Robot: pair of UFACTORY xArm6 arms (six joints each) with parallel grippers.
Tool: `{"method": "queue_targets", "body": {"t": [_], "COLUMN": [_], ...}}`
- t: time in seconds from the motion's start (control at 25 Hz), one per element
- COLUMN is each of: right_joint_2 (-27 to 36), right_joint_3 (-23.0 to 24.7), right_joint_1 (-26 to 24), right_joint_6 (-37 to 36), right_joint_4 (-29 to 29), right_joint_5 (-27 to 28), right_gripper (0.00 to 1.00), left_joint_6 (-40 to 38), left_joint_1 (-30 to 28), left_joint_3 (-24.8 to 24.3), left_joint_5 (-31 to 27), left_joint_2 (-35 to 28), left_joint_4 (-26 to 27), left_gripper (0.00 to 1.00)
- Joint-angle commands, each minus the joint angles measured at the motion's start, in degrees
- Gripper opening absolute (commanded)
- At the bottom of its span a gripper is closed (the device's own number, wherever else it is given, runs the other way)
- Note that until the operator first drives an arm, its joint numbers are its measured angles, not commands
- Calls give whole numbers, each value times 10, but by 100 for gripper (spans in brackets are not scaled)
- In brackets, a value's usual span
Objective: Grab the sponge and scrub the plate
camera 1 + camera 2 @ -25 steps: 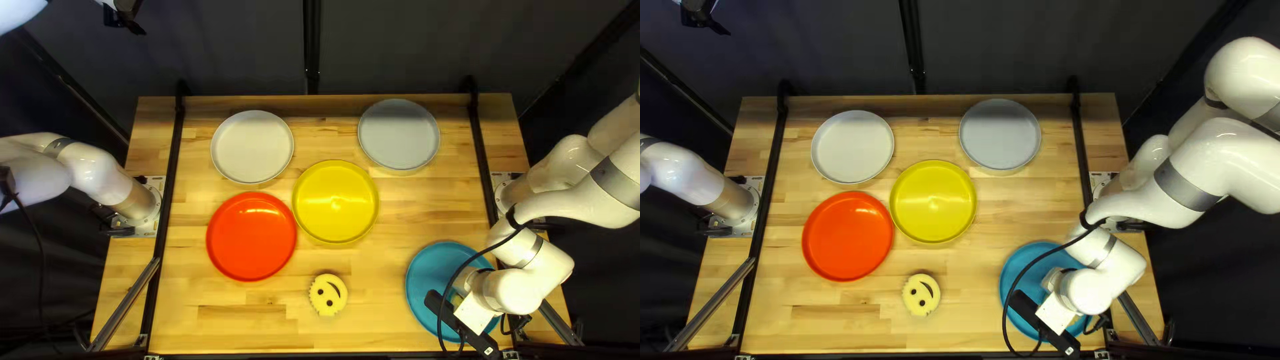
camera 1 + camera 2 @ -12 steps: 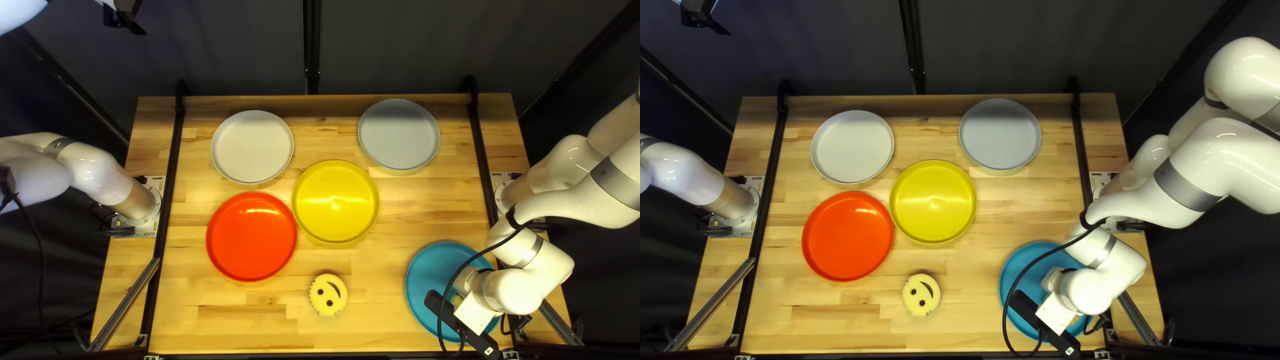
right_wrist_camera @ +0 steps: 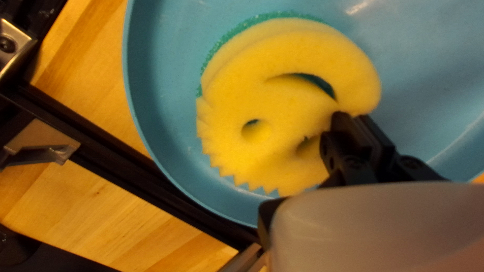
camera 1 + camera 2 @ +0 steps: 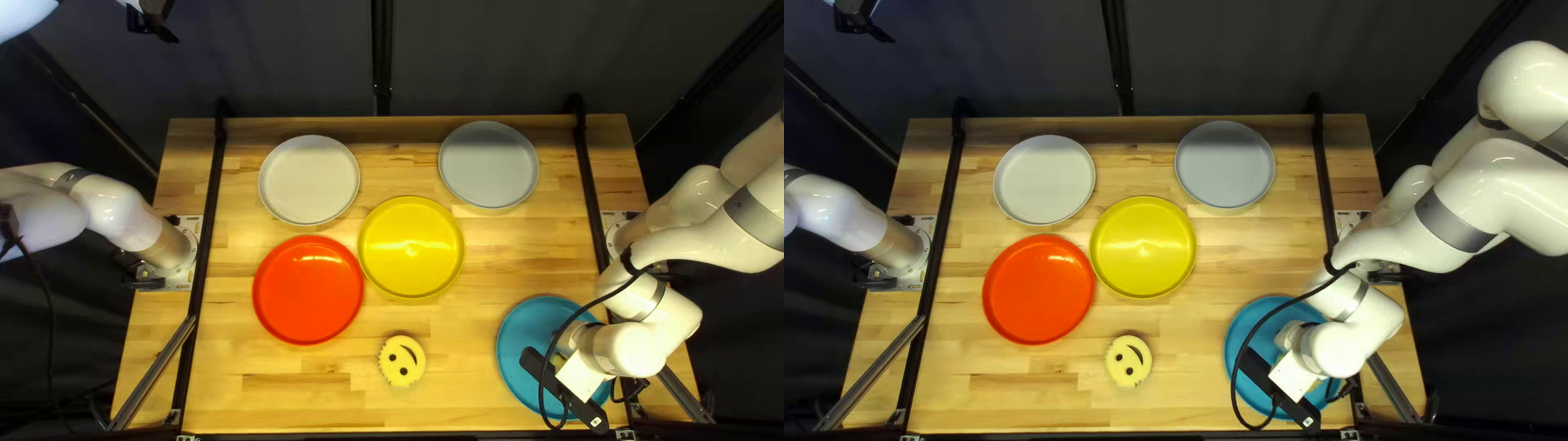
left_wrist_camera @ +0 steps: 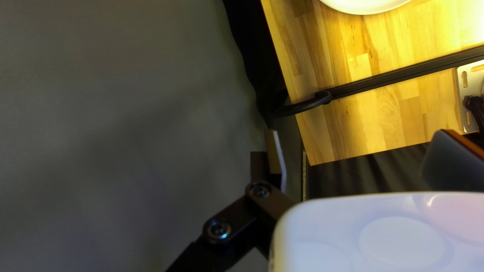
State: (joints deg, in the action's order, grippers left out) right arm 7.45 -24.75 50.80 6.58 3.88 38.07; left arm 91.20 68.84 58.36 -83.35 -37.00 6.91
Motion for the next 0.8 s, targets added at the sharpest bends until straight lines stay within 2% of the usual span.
{"method": "queue_targets", "body": {"t": [0.04, 0.28, 0.56, 0.8], "right_joint_2": [-1, -12, 14, 29], "right_joint_3": [-13, -26, -12, -10], "right_joint_1": [-24, -43, -64, -105], "right_joint_6": [-21, -38, -59, -93], "right_joint_4": [6, 12, 20, 39], "right_joint_5": [12, 15, 21, 28], "right_gripper": [0, 0, 0, 0], "left_joint_6": [0, 0, 0, 0], "left_joint_1": [0, 0, 0, 0], "left_joint_3": [0, 0, 0, 0], "left_joint_5": [0, 0, 0, 0], "left_joint_2": [0, 0, 0, 0], "left_joint_4": [0, 0, 0, 0], "left_gripper": [100, 100, 100, 100]}}
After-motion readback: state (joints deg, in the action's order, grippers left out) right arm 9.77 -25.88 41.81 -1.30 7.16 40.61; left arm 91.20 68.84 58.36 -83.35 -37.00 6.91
